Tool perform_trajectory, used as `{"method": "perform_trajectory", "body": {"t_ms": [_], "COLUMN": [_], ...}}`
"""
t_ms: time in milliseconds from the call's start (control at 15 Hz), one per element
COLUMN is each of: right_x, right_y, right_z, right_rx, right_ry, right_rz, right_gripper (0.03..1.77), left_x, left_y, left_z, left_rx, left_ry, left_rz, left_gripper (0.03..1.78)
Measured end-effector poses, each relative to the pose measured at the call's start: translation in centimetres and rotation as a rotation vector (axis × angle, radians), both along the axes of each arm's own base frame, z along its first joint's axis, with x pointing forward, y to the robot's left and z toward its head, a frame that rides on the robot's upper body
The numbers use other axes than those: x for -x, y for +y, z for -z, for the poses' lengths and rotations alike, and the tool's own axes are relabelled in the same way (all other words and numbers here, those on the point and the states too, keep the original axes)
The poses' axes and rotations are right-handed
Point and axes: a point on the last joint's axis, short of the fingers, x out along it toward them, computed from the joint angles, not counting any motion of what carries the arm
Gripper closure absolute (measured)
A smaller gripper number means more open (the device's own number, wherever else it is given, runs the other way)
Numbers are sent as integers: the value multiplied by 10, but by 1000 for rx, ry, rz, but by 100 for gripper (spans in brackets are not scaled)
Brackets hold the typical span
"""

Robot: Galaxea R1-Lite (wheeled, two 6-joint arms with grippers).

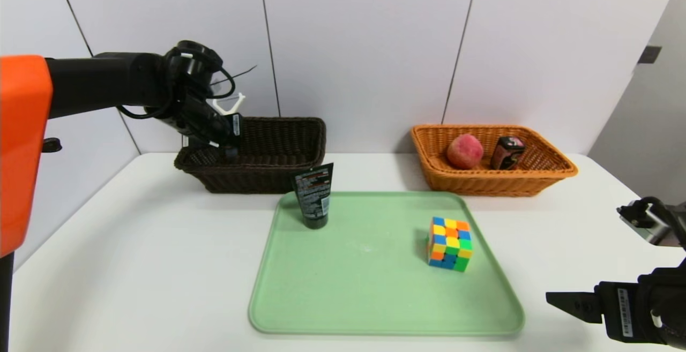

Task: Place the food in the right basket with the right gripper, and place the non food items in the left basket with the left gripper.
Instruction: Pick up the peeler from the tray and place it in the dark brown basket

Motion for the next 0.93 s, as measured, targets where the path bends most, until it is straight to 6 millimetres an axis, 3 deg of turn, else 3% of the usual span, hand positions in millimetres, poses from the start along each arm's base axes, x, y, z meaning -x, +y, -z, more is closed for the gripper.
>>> {"method": "perform_trajectory", "body": {"t_ms": [667,933], "right_x": [-9,-11], "right_y": [2,1], "right_z": [0,1], "right_rx": [-11,0], "right_ry": [-18,-18], "right_rz": [1,-5], "right_gripper": [9,9], "left_x": [-12,-14], "left_y": [3,4], "left_z": [22,27], "left_rx": [-9,-11], "left_ry": [53,65], "left_rz": [-13,-14], "left_gripper": [148,94]}}
